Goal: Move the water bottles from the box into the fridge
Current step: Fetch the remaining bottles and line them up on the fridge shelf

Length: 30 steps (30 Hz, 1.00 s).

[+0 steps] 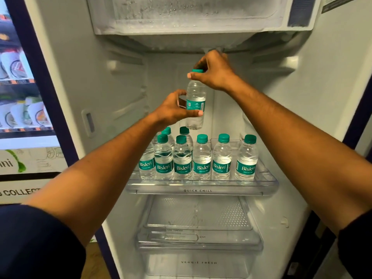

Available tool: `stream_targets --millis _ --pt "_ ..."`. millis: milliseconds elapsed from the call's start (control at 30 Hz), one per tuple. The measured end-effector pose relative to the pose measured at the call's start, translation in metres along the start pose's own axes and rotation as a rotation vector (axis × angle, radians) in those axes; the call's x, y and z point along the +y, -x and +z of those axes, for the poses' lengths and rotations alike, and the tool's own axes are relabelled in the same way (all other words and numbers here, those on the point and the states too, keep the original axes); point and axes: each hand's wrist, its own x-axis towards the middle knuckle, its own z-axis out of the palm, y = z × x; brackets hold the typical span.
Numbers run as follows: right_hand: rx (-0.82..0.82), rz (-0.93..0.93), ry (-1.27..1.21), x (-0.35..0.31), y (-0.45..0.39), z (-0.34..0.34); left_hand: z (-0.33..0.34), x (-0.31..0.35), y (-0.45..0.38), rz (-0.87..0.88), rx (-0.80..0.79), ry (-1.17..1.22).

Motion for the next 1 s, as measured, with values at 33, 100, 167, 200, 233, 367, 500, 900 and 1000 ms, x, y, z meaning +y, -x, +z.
stream_targets --millis 33,100,167,200,233,367,500,900,1000 --pt "0.019 0.008 -0.006 -0.001 -0.001 0.003 0.002 -0.001 -0.001 0.0 0.039 0.005" --pt "0.055 0.023 -0.02 -0.006 -0.001 0.007 0.006 -0.003 -0.001 0.009 0.094 0.003" --pt "0.088 0.032 -0.018 -0.01 -0.001 0.008 0.007 -0.005 -0.001 0.021 0.129 0.001" --pt "0.095 0.034 -0.013 -0.012 0.0 0.008 0.007 -0.007 -0.001 0.022 0.139 0.006" --pt "0.097 0.037 -0.011 -0.013 0.0 0.008 0.007 -0.008 -0.002 0.021 0.141 0.015" --pt "0.109 0.028 -0.043 -0.018 0.001 0.002 0.002 -0.01 -0.002 -0.008 0.124 0.096" --pt "-0.144 -0.013 -0.124 -0.018 0.005 -0.008 -0.004 -0.008 0.006 -0.013 0.043 0.161" --pt "-0.195 0.113 -0.351 -0.002 0.012 0.0 -0.007 -0.008 0.012 -0.063 0.042 0.124" --pt "-0.123 0.142 -0.338 -0.002 0.014 0.004 -0.01 -0.012 0.009 -0.033 0.069 -0.106"
